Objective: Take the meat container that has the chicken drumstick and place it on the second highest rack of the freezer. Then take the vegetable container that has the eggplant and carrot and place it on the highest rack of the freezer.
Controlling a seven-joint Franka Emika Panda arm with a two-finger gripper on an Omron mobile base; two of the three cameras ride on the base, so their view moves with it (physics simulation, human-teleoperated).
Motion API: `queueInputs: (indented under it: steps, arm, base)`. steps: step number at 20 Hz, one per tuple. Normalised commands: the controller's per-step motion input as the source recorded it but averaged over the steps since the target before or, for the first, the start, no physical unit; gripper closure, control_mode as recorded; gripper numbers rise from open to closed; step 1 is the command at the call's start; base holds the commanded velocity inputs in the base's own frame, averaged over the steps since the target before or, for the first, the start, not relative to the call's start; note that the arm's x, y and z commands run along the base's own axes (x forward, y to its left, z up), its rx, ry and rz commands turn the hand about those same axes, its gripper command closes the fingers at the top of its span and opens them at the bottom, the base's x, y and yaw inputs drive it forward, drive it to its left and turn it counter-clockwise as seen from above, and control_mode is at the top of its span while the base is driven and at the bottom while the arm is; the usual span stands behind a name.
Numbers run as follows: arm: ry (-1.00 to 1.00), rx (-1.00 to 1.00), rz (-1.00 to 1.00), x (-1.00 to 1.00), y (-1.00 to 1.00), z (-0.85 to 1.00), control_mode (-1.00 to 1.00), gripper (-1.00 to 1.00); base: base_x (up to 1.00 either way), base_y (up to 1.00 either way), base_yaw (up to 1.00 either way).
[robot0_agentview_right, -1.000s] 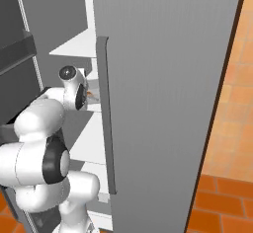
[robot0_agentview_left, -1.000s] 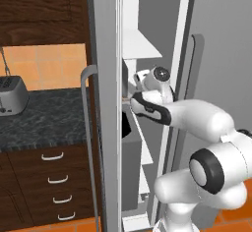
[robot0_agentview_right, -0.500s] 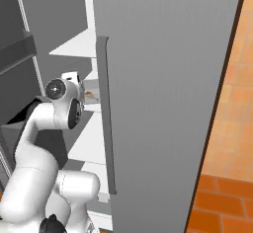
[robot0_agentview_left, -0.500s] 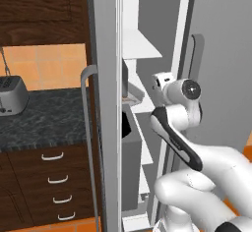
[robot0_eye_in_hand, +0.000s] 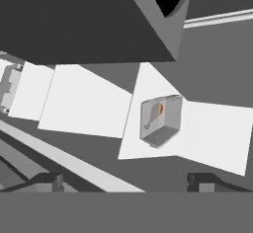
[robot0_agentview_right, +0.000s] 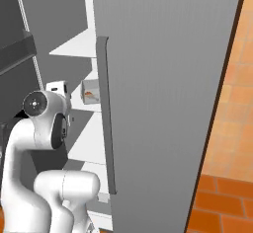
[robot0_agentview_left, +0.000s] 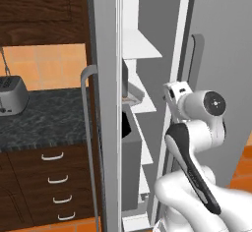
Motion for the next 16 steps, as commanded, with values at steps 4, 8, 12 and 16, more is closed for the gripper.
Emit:
queueInputs:
  steps: [4, 8, 12, 16]
  arm:
    - [0.04, 0.00, 0.00, -1.00, 0.00, 0.02, -1.00, -1.00]
    - [0.12, -0.01, 0.00, -0.75, 0.00, 0.00, 1.00, -1.00]
    - [0.00, 0.00, 0.00, 0.00, 0.00, 0.00, 1.00, -1.00]
    - [0.00, 0.00, 0.00, 0.00, 0.00, 0.00, 1.00, -1.00]
  base:
    - [0.00, 0.00, 0.00]
    - [-0.25, -0.01, 0.00]
    - [-0.99, -0.09, 0.00]
    - [-1.00, 0.00, 0.06]
